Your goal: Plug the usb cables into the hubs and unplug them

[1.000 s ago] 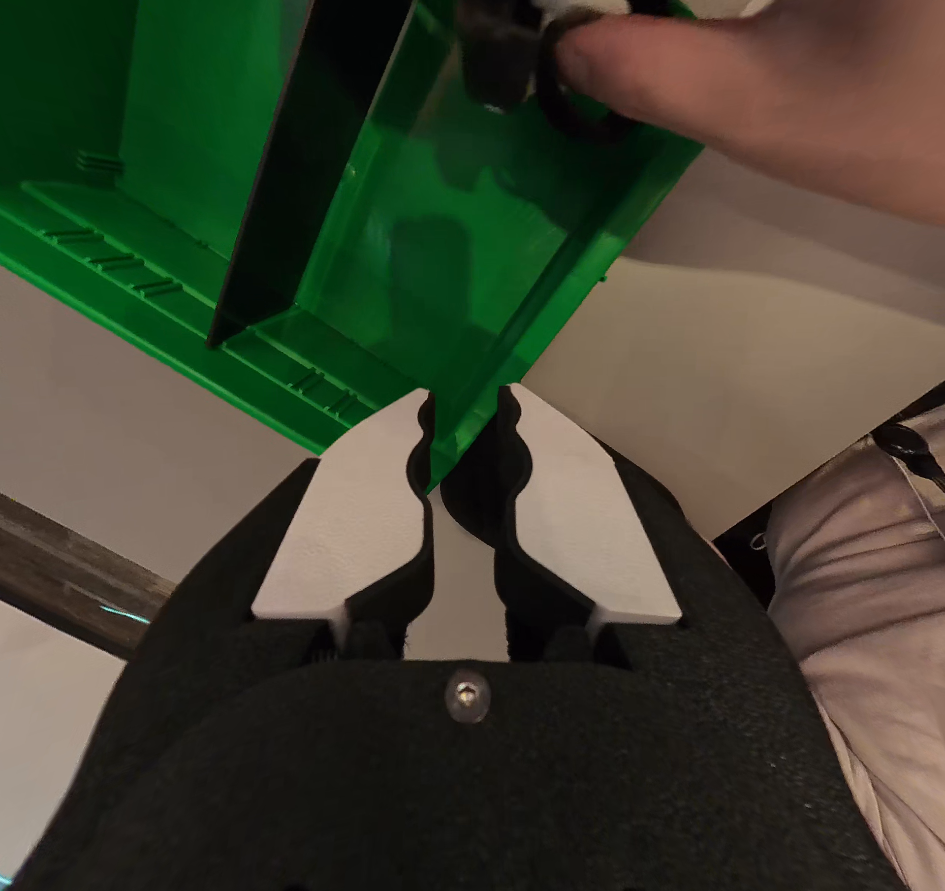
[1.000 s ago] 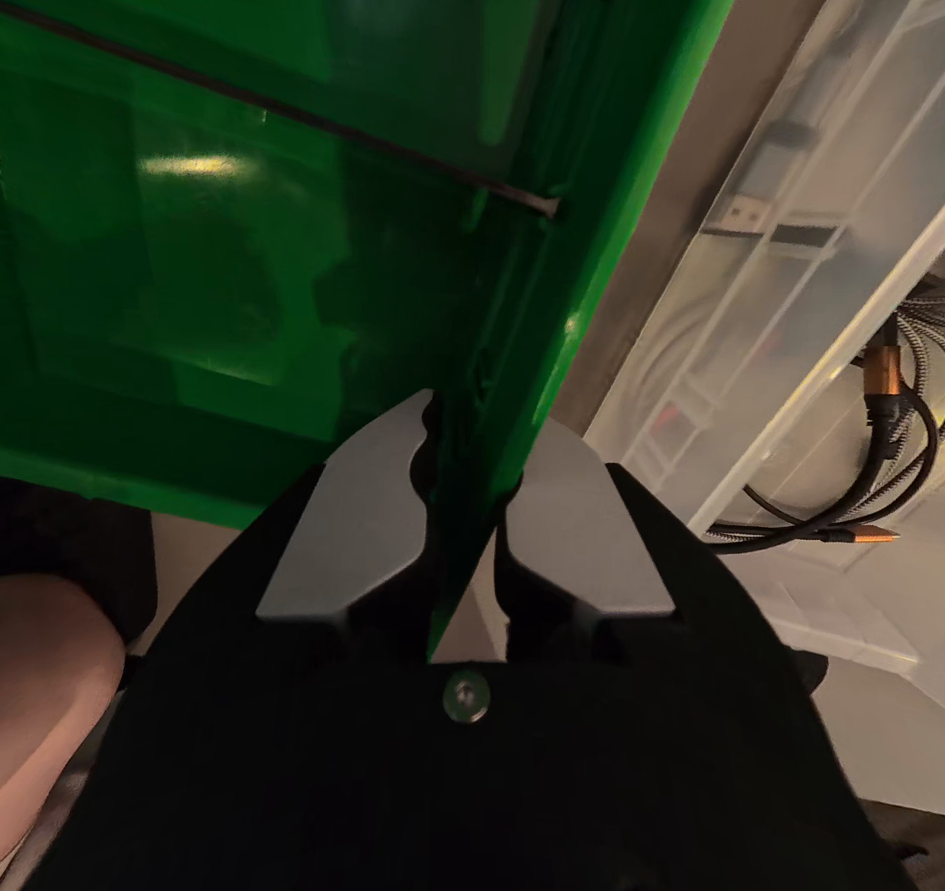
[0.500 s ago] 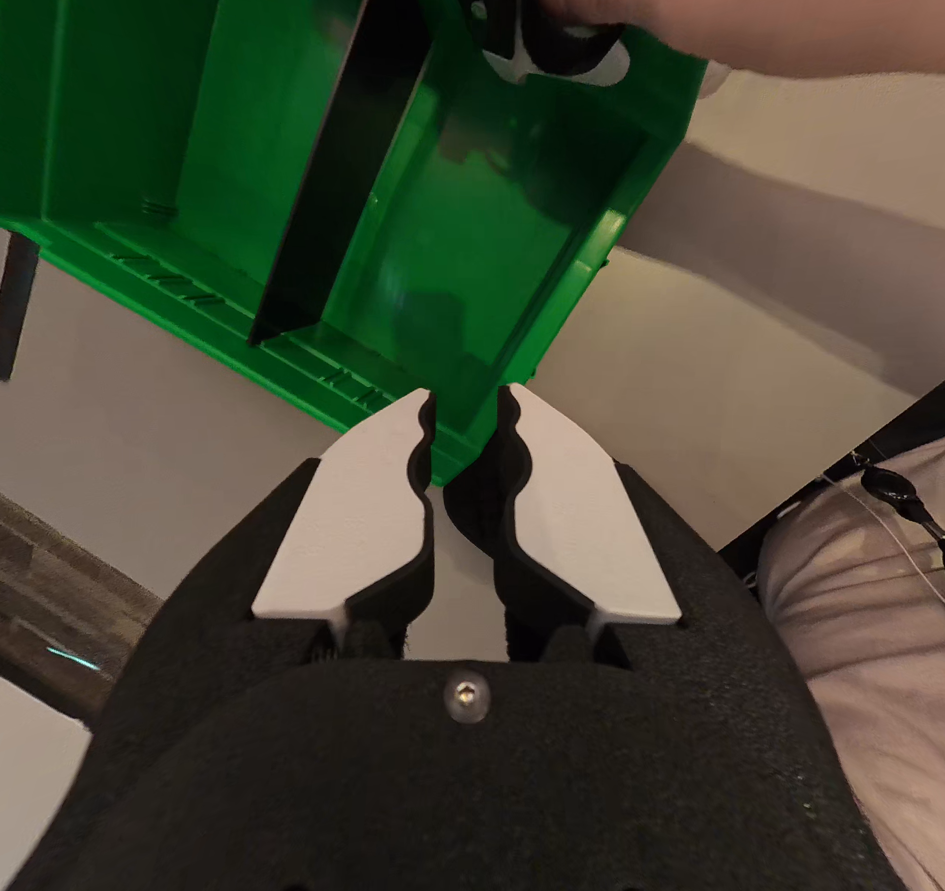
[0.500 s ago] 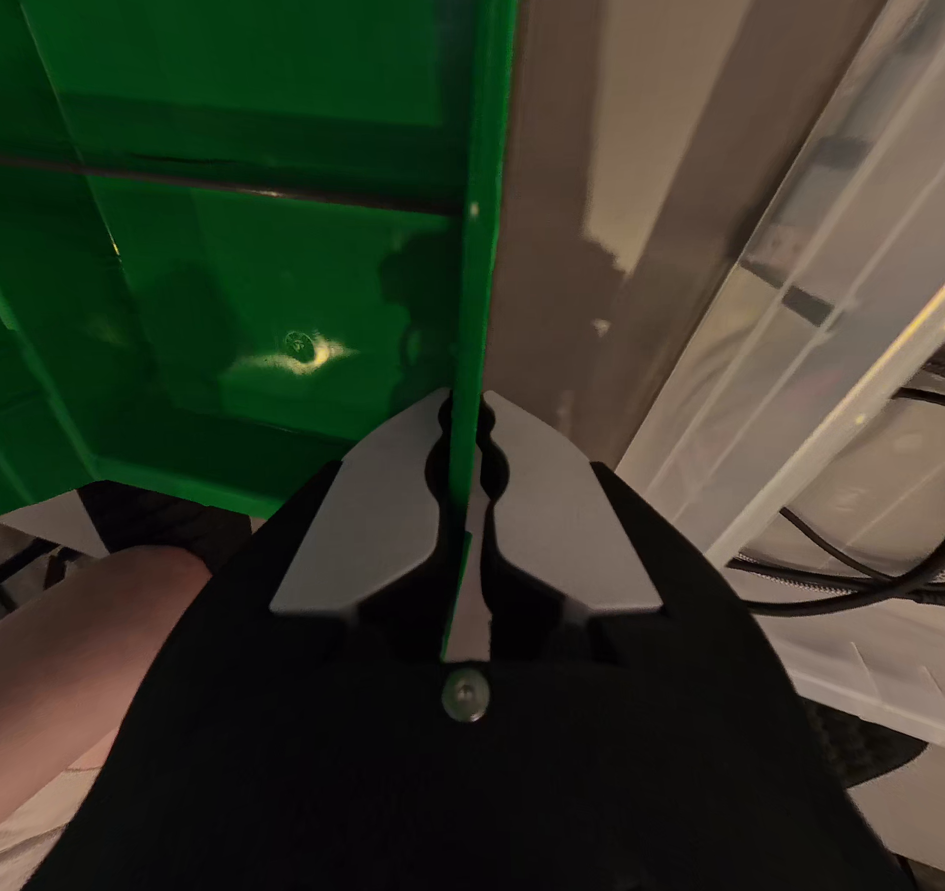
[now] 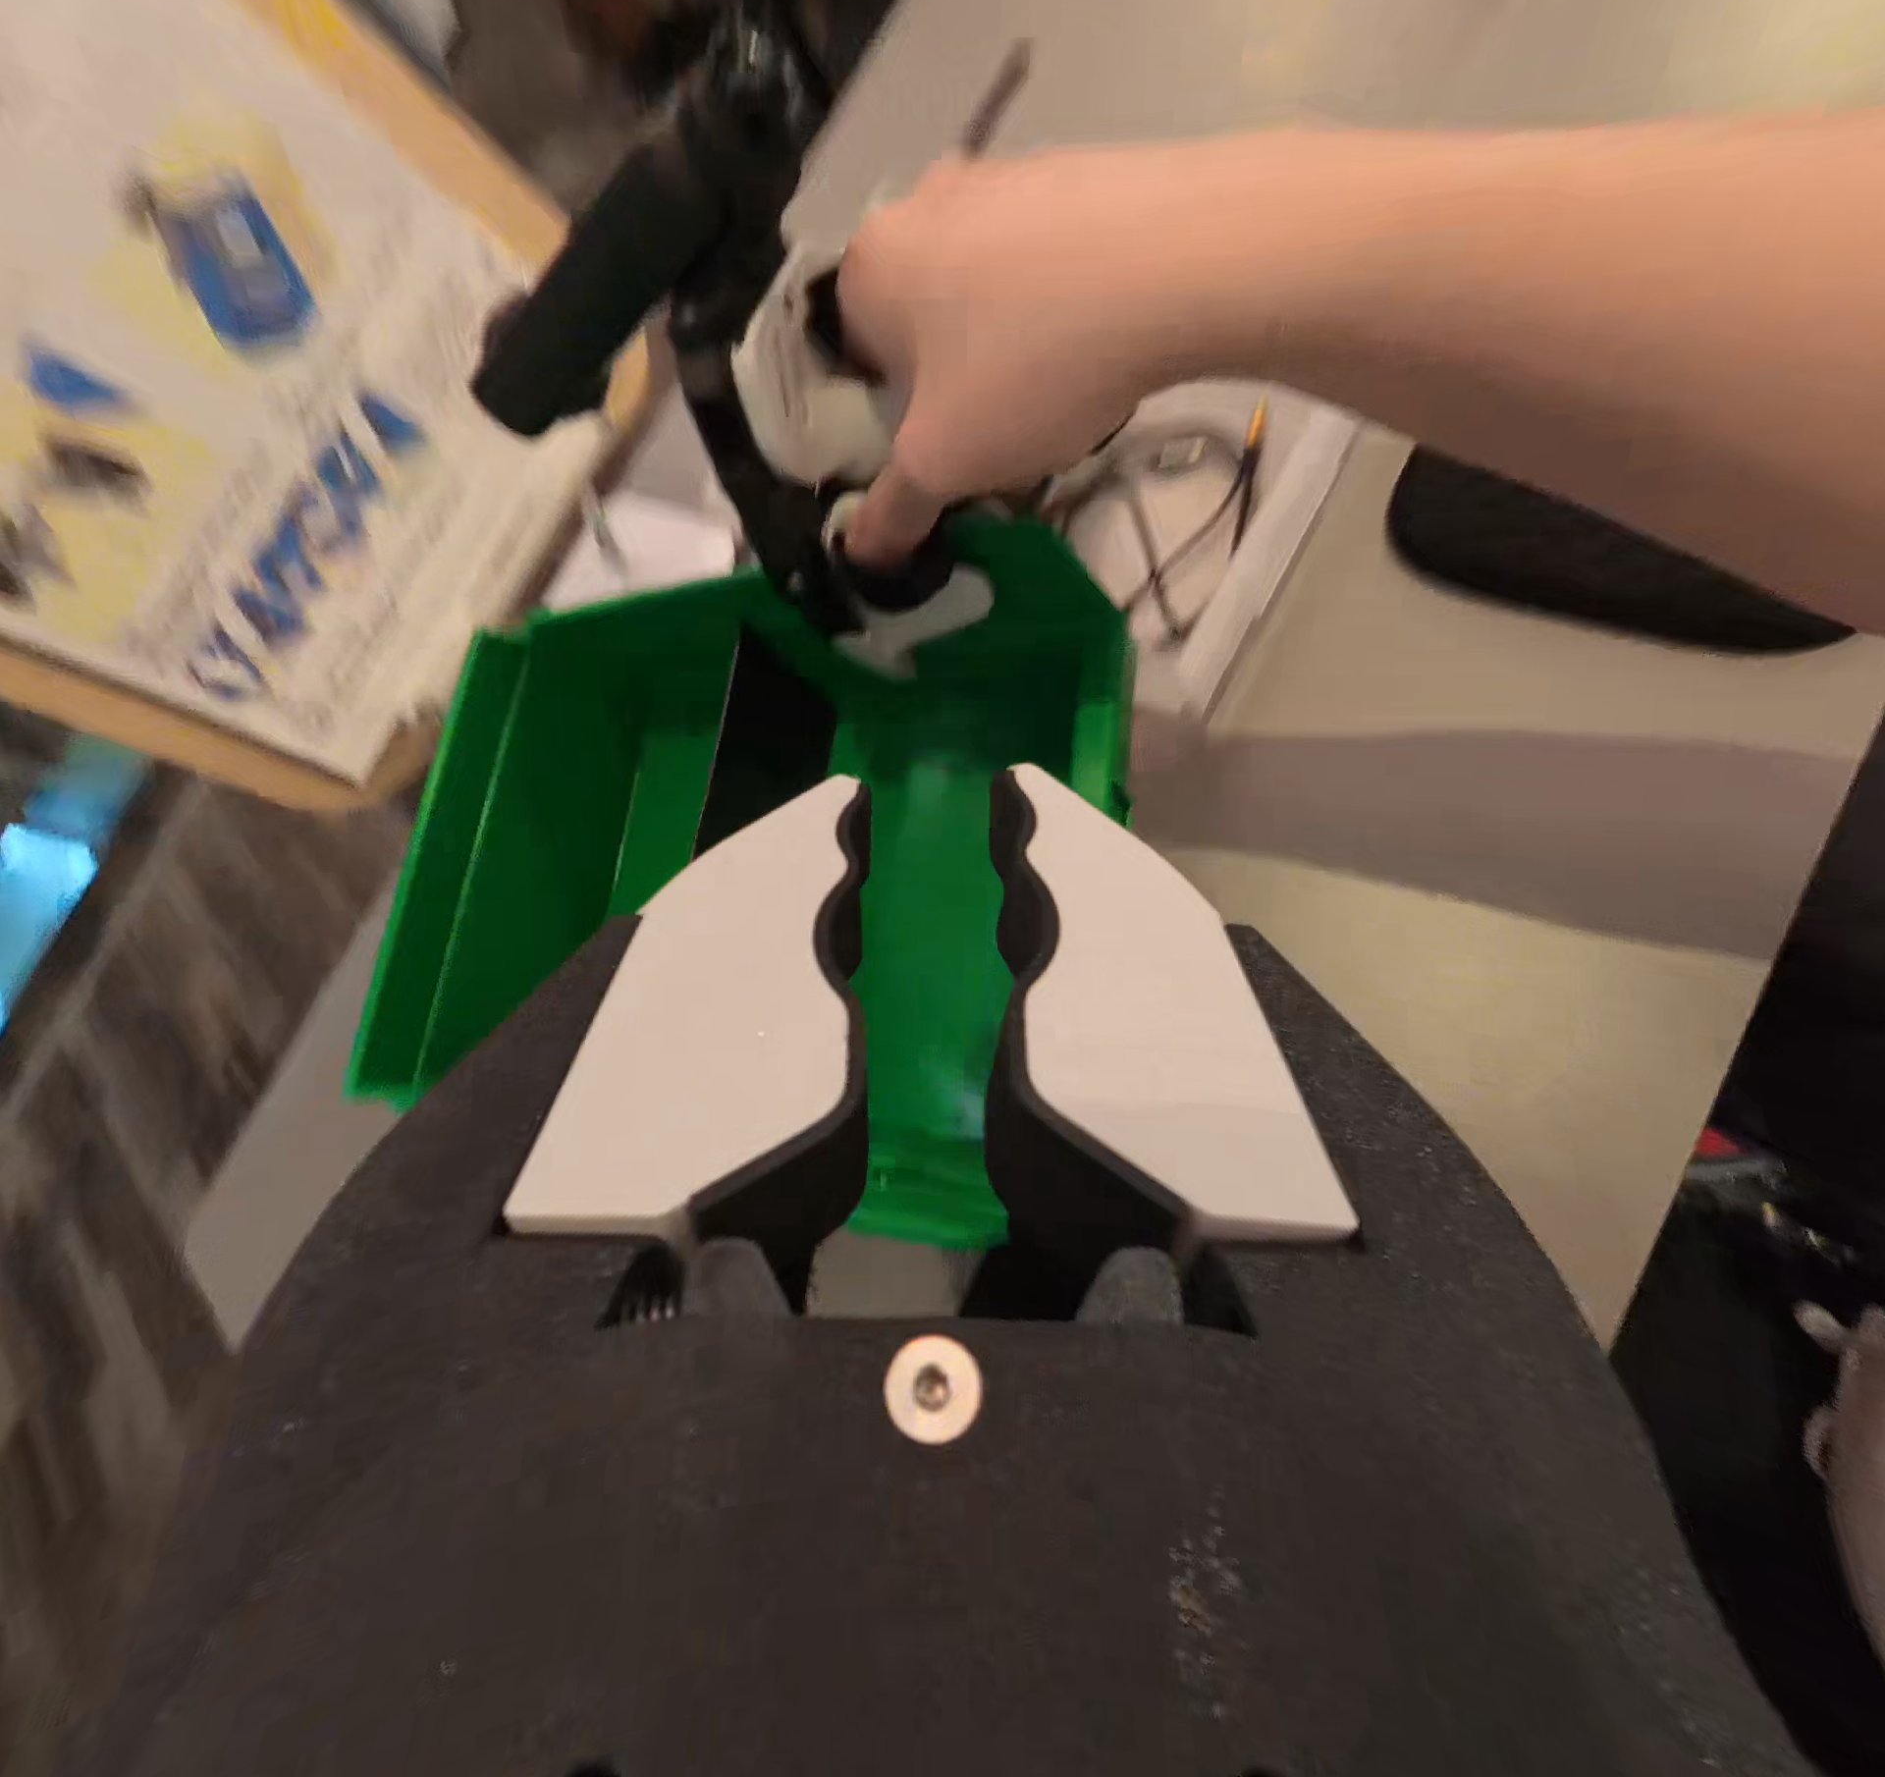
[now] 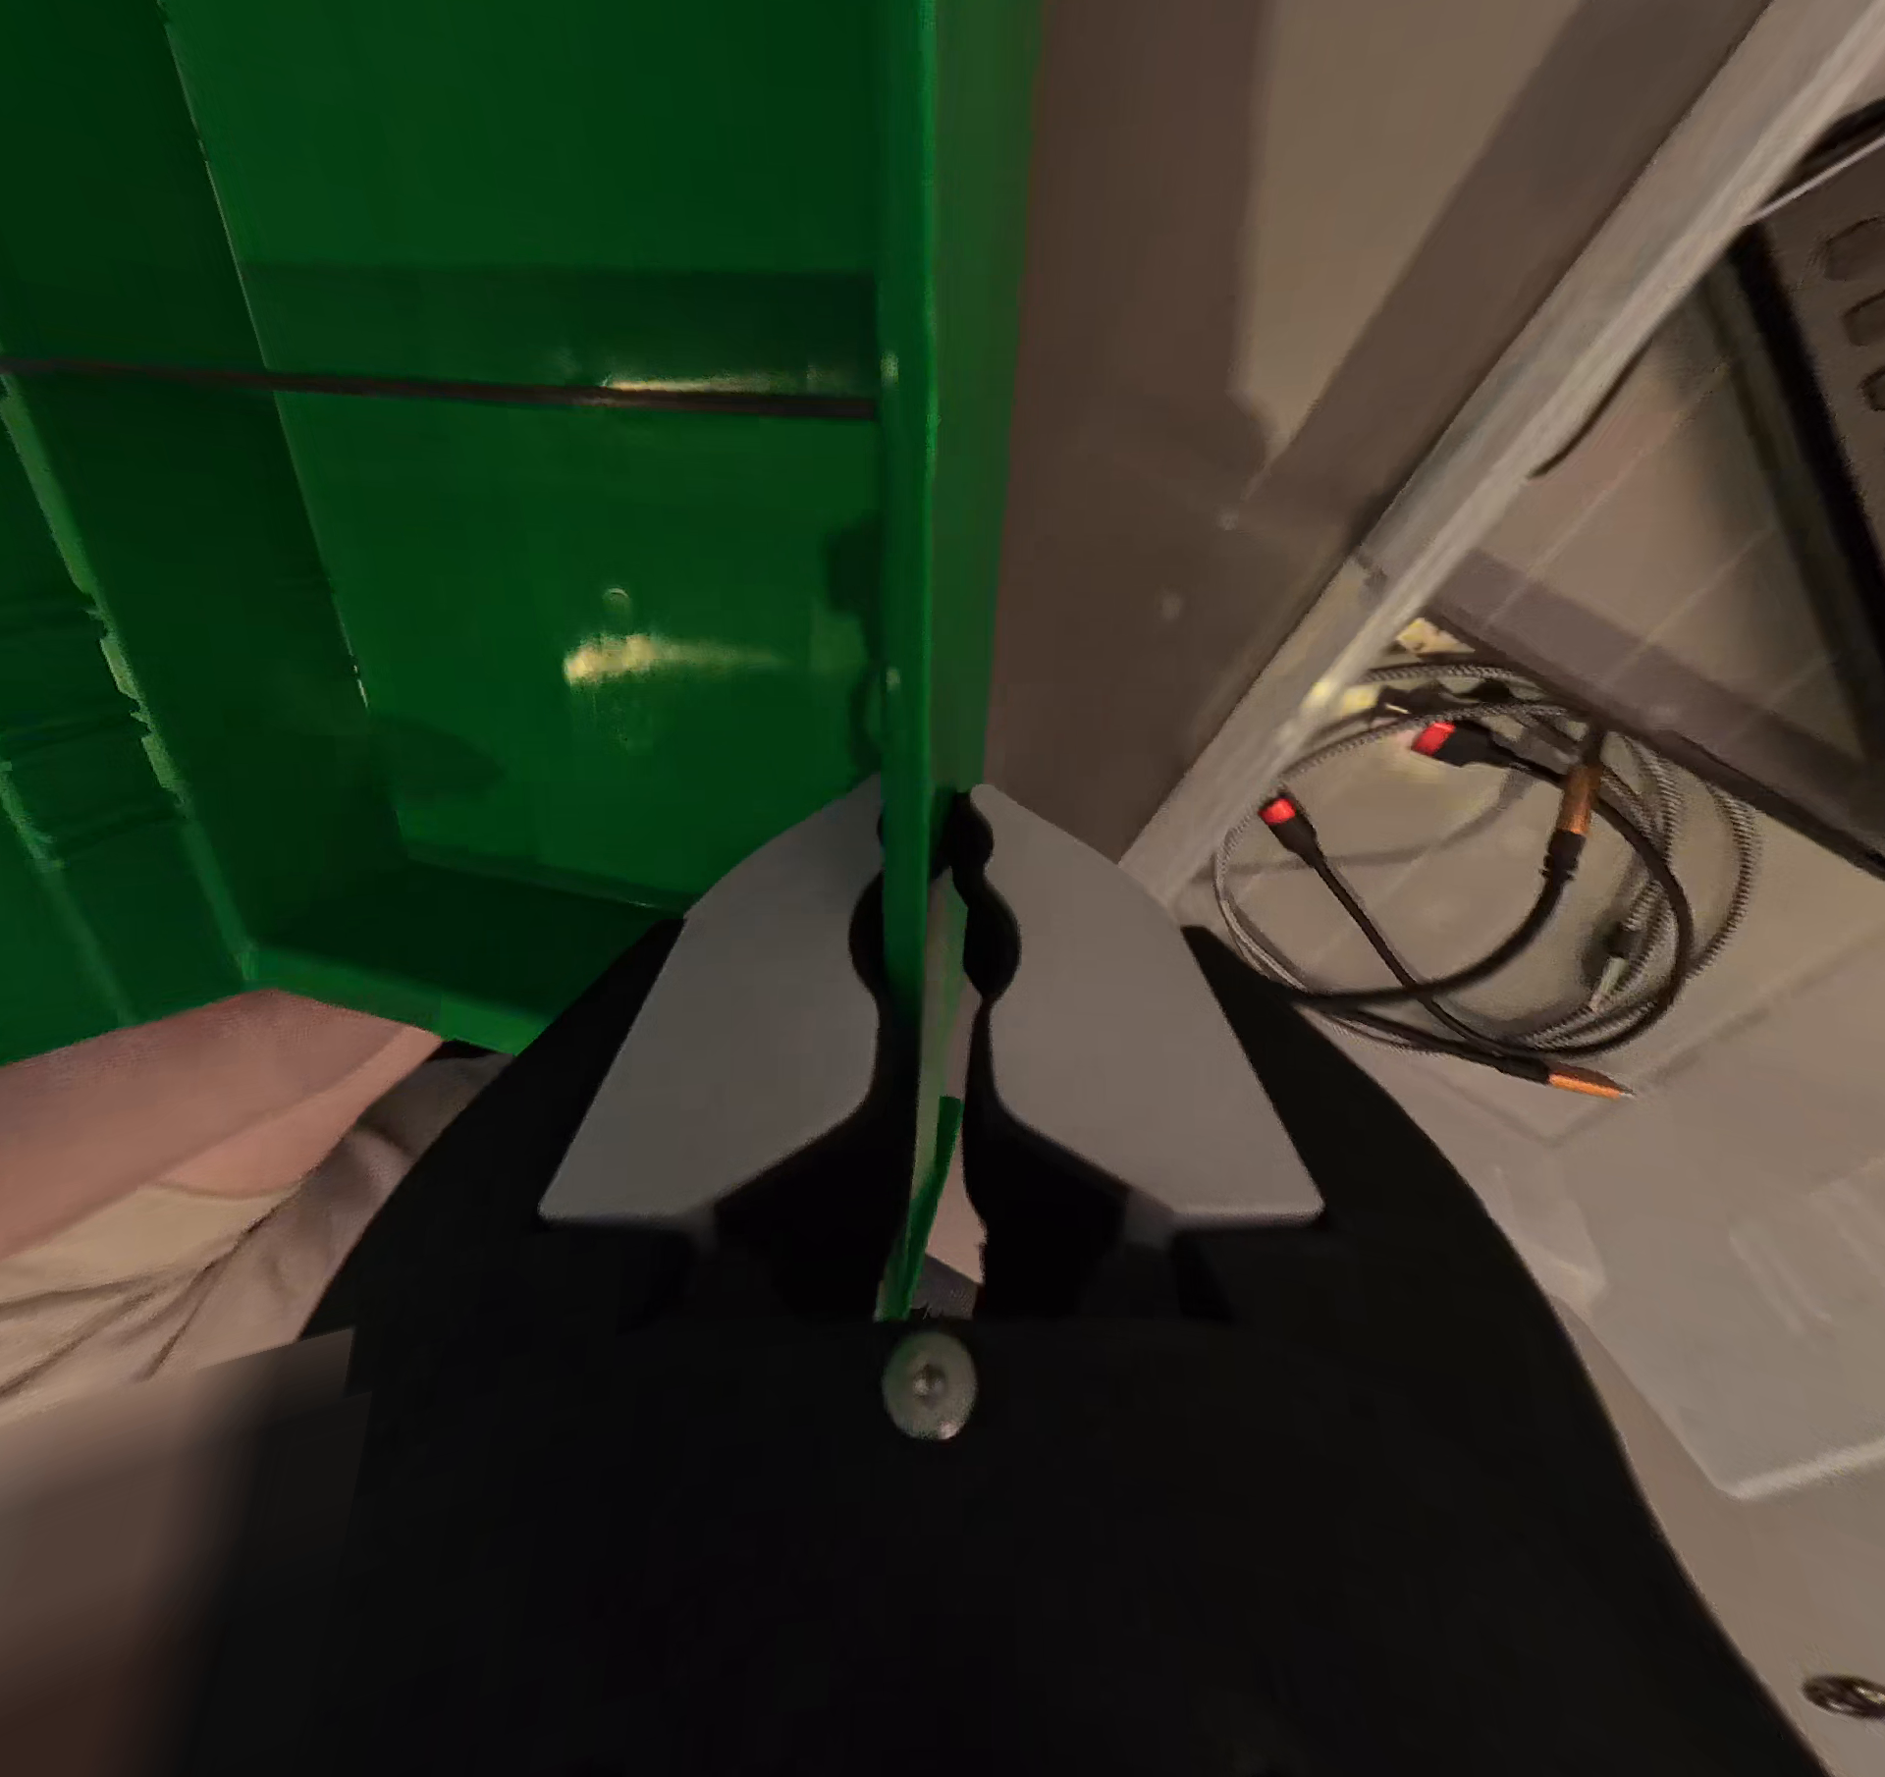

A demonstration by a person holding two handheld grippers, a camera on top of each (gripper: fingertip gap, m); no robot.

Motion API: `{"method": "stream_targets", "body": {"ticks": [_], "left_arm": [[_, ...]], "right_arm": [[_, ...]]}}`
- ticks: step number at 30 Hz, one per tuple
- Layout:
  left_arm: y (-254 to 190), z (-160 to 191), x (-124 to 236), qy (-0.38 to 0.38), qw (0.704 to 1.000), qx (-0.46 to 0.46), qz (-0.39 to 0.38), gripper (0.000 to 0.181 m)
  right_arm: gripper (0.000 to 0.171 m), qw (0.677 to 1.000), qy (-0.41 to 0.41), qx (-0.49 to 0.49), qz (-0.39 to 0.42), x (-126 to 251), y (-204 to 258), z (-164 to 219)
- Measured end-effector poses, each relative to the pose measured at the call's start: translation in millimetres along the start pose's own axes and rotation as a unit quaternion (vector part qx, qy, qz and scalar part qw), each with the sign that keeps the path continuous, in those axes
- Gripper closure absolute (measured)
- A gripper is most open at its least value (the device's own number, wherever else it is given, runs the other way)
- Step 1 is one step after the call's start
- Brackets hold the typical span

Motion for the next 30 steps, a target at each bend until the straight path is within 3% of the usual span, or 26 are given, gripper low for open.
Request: {"method": "stream_targets", "body": {"ticks": [1, 4, 7, 13, 16, 21, 24, 30], "left_arm": [[-8, -7, 8, -0.038, 0.999, -0.021, -0.01, 0.161], [-26, -13, 28, -0.11, 0.99, -0.072, -0.045, 0.161], [-39, -12, 37, -0.137, 0.988, -0.077, -0.006, 0.152], [-16, -11, 14, -0.101, 0.993, -0.04, 0.036, 0.136], [8, -19, -21, -0.088, 0.993, 0.003, 0.085, 0.114], [63, -25, -111, -0.024, 0.981, 0.138, 0.131, 0.112], [80, -29, -162, -0.066, 0.963, 0.195, 0.173, 0.124], [80, -1, -234, 0.04, 0.946, 0.263, 0.185, 0.1]], "right_arm": [[0.165, 1.0, -0.007, 0.003, -0.005, 13, -5, 4], [0.164, 0.999, -0.034, -0.005, -0.019, 53, -32, 21], [0.163, 0.998, -0.054, -0.027, -0.026, 87, -79, 51], [0.163, 0.987, -0.093, -0.131, 0.019, 126, -205, 136], [0.163, 0.97, -0.116, -0.207, 0.045, 130, -269, 187], [0.163, 0.931, -0.147, -0.323, 0.092, 115, -349, 269], [0.164, 0.912, -0.145, -0.369, 0.105, 90, -376, 310], [0.163, 0.892, -0.122, -0.426, 0.087, 28, -402, 365]]}}
Point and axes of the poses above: each gripper's, where its closed fingertips meet, x back along the fingers, z out of its underside, y = z × x across the jaws, the point moved 7 cm from there along x, back along the fingers, and after that the axes turned 13 degrees about z, right-handed, at the moved point
